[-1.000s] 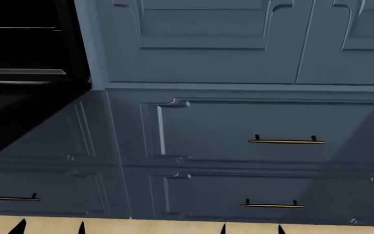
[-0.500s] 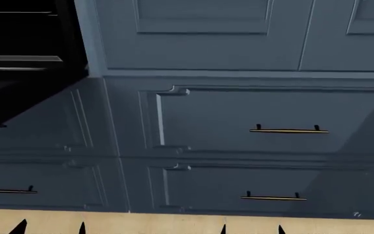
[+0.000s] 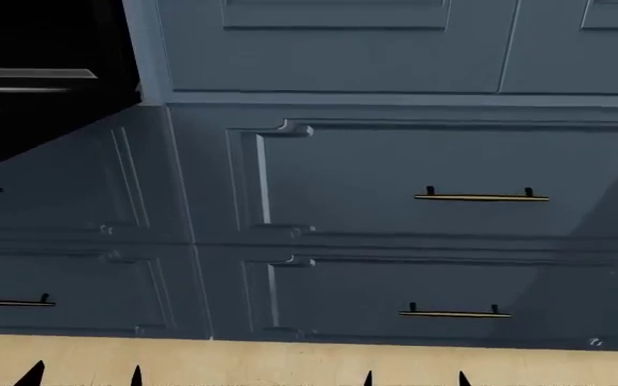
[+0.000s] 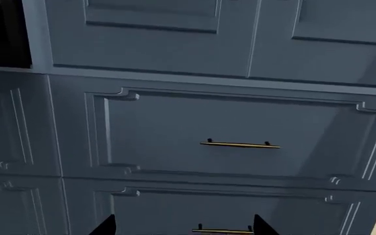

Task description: Close the oven door

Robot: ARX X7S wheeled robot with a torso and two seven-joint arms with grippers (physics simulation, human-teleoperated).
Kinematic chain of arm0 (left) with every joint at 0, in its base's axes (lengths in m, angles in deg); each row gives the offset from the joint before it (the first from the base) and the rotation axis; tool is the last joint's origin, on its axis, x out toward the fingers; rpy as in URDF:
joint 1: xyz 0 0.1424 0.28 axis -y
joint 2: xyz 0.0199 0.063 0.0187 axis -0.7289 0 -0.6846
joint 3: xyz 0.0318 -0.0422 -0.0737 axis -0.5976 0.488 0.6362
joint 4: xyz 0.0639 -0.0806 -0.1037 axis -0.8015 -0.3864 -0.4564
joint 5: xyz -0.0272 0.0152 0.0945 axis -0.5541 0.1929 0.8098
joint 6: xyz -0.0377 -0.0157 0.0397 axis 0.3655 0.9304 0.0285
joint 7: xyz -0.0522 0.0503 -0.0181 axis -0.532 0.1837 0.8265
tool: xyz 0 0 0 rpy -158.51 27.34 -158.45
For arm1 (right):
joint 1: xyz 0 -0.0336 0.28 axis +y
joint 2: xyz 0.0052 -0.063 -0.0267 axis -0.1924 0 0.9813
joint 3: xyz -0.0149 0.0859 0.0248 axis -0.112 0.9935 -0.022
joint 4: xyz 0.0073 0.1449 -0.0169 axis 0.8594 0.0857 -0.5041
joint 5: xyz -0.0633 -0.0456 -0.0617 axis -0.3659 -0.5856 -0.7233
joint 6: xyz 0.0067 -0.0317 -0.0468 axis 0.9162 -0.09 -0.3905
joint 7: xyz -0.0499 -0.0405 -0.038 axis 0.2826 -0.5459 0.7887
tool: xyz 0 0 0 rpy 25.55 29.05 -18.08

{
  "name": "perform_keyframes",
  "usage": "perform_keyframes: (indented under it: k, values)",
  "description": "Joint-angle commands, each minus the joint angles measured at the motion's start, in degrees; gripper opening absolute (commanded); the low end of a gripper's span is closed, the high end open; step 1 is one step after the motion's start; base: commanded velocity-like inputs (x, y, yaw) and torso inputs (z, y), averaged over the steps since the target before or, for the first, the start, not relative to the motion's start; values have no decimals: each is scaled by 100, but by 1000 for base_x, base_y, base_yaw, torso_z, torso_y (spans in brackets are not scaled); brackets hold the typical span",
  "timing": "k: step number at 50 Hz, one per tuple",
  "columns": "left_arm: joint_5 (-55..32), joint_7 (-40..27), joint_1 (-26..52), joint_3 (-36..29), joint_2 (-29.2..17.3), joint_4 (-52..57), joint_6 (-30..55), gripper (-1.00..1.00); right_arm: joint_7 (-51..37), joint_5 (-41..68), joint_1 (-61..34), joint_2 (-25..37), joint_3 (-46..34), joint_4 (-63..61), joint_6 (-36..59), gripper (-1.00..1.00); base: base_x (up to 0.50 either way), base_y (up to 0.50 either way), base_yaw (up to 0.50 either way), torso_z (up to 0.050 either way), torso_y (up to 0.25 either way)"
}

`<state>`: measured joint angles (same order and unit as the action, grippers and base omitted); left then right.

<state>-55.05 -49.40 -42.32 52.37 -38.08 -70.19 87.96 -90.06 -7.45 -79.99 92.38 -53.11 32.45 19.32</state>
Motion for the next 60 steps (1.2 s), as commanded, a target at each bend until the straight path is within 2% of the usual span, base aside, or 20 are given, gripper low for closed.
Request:
perform_keyframes:
  k: [1, 15, 22, 60]
  values:
    - [-29, -30, 24, -51, -31, -53, -40, 100, -52, 2, -4, 40, -58, -13, 10, 100, 0, 0, 0, -50, 0]
    - [-3, -126, 27, -93, -67, -99, -129, 100, -116, -26, -24, 86, -136, 5, 21, 100, -1, 0, 0, -50, 0]
    - [-54, -109, 28, -111, -86, -118, -216, 100, -148, -79, -18, 121, -197, -36, 32, 100, 0, 158, 0, 0, 0]
    - [-168, -248, 7, -224, -187, 38, -111, 100, -284, -8, -57, 200, -306, -1, 51, 100, 0, 500, 0, 0, 0]
